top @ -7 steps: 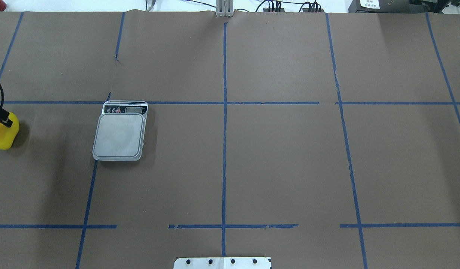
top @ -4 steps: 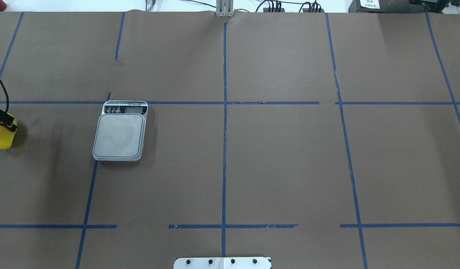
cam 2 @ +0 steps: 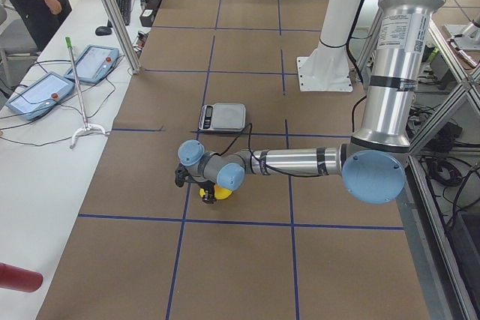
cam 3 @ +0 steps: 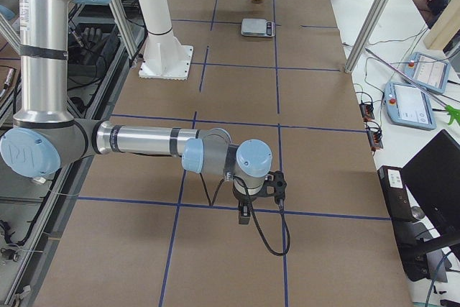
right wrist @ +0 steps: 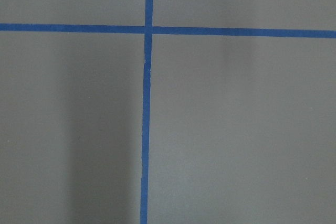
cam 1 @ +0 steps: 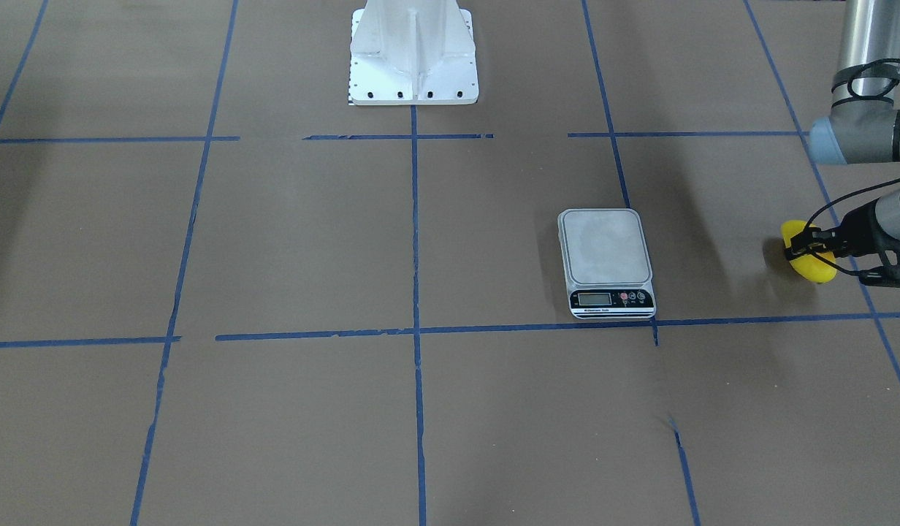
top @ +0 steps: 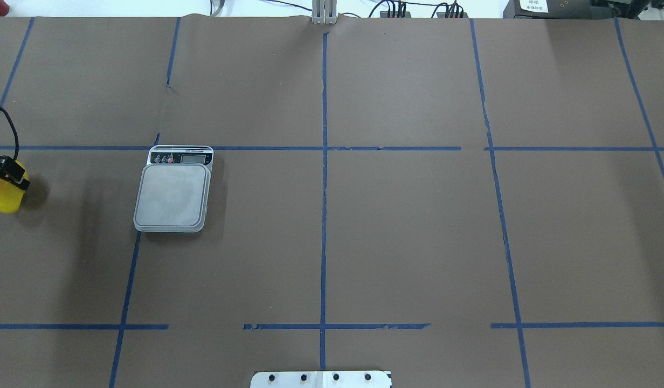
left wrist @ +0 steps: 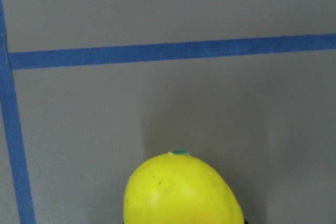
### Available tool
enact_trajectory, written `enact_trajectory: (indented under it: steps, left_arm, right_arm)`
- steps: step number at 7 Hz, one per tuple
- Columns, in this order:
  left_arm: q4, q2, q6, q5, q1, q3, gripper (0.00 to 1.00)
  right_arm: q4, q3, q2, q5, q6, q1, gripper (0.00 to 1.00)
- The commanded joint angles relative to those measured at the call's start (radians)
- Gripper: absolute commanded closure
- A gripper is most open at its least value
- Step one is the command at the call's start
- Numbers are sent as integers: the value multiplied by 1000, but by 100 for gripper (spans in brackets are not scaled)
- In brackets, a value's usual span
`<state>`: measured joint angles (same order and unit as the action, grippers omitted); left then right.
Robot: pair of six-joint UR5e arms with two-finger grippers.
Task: Weigh mango
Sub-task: 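Lower the left gripper onto the yellow mango and close on it, then lift the mango with the left gripper and carry it toward the scale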
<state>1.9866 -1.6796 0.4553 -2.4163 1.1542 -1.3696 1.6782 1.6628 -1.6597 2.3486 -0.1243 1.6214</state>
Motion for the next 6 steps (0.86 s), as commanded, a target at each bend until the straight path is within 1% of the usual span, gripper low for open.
enact_trajectory:
  steps: [1,2,3,4,6]
  left_arm:
    - [-17,-6,234,-40,-63,-177,100]
    - [-18,-29,297,-9,-129,-231,100]
    - [-22,-85,389,25,-174,-246,100]
    - [-34,-136,466,26,-236,-246,100]
    - [-95,-202,491,42,-301,-243,100]
  right_arm:
    - [0,0,0,0,0,0,0]
    - [0,0,0,0,0,0,0]
    - [0,0,0,0,2,0,0]
    - [0,0,2,0,0,0,0]
    - [0,0,2,0,0,0,0]
